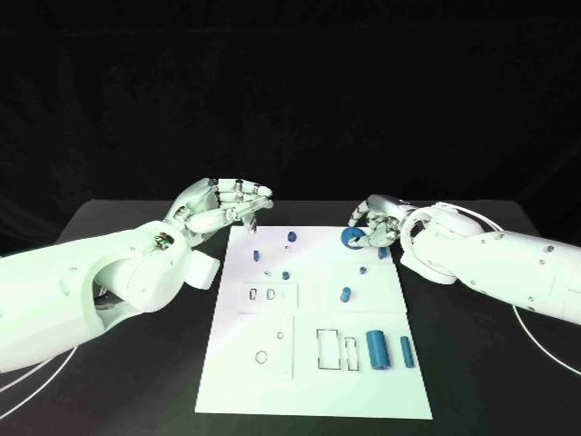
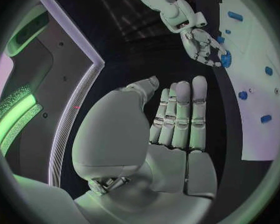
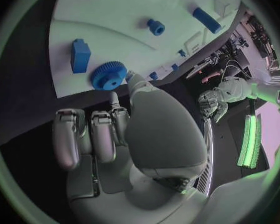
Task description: Assemble the parts on the task board
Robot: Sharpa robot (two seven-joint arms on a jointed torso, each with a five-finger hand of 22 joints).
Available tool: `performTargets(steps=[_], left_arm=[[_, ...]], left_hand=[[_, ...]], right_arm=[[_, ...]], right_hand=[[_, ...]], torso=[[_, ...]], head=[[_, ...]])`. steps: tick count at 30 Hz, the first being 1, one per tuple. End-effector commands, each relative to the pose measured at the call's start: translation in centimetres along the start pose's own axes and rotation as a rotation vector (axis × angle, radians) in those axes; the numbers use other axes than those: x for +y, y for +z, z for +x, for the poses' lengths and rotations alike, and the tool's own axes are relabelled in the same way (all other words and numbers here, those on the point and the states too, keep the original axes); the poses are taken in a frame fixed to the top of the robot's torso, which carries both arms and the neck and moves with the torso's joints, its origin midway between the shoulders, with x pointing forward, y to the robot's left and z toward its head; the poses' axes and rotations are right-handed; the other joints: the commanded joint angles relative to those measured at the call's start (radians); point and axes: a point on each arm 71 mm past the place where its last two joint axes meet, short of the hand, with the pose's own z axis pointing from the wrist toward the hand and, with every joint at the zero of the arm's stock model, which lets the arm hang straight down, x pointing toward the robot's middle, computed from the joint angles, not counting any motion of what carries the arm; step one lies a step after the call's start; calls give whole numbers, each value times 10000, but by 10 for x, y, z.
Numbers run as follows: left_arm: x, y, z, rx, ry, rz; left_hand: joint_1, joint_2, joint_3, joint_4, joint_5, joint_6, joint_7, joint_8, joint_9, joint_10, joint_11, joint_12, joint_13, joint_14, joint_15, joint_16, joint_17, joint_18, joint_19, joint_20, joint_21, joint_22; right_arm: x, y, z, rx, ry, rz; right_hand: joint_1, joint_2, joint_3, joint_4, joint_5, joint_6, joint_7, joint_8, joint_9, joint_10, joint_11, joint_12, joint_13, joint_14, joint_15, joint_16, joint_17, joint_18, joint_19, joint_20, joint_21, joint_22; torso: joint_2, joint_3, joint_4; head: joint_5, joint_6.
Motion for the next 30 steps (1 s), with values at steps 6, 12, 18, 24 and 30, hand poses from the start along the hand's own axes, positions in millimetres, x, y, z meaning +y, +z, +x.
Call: performTargets(steps=[6, 12, 18, 24, 30], left_arm=[[-1, 0, 2, 177, -117, 39], [-1, 0, 2, 187, -120, 32], [-1, 0, 1, 178, -115, 22], [-1, 0, 1, 190, -120, 20], [-1, 0, 1, 191, -120, 17]], left_hand=[[29, 93, 71, 5, -18, -70, -12, -58, 15, -87, -1, 42, 15, -60, 11, -45, -14, 91, -37, 6, 41, 13], [29, 93, 71, 5, -18, -70, -12, -58, 15, -87, -1, 42, 15, -60, 11, -45, -14, 91, -37, 6, 41, 13], [29, 93, 71, 5, -18, -70, -12, -58, 15, -87, -1, 42, 15, -60, 11, -45, -14, 91, -37, 6, 41, 13], [29, 93, 71, 5, -18, -70, -12, -58, 15, -87, -1, 42, 15, -60, 11, -45, -14, 91, -37, 6, 41, 13], [29, 93, 71, 5, -18, -70, -12, -58, 15, -87, -1, 42, 15, -60, 11, -45, -14, 91, -37, 6, 41, 13]], right_arm=[[-4, 2, 2, 267, -333, 332], [-6, 2, 3, 371, -373, 425], [-9, 1, 3, 407, -388, 477], [-7, 1, 5, 535, -356, 369], [-1, 1, 7, 287, -339, 154]], right_hand=[[32, 138, 96, -24, 29, 16, -1, 57, 9, 72, 8, 44, 807, 860, 80, 50, 1708, -210, 470, 67, 73, 1794], [63, 157, 132, -35, 46, 17, 1, 60, 7, 89, 9, 62, 838, 863, 82, 60, 1728, -220, 494, 69, 106, 1831], [69, 159, 139, -37, 49, 16, 2, 60, 7, 90, 9, 64, 841, 868, 82, 71, 1756, -225, 506, 70, 124, 1849], [160, 228, 301, -60, 99, 158, -10, 138, 22, 142, 1, 117, 933, 869, 82, 86, 1777, -232, 522, 74, 150, 1883], [484, 452, 1253, -152, -638, 991, -209, 436, 27, 325, -166, 252, 1176, 867, -74, 108, 1811, -247, 558, -42, 206, 1962]], torso=[[4, -1, 5], [-3, -2, 2], [-6, -1, -8], [-3, -1, -11], [4, -4, -3]], head=[[9, -48], [13, -81], [20, -92], [11, -94], [-9, -96]])
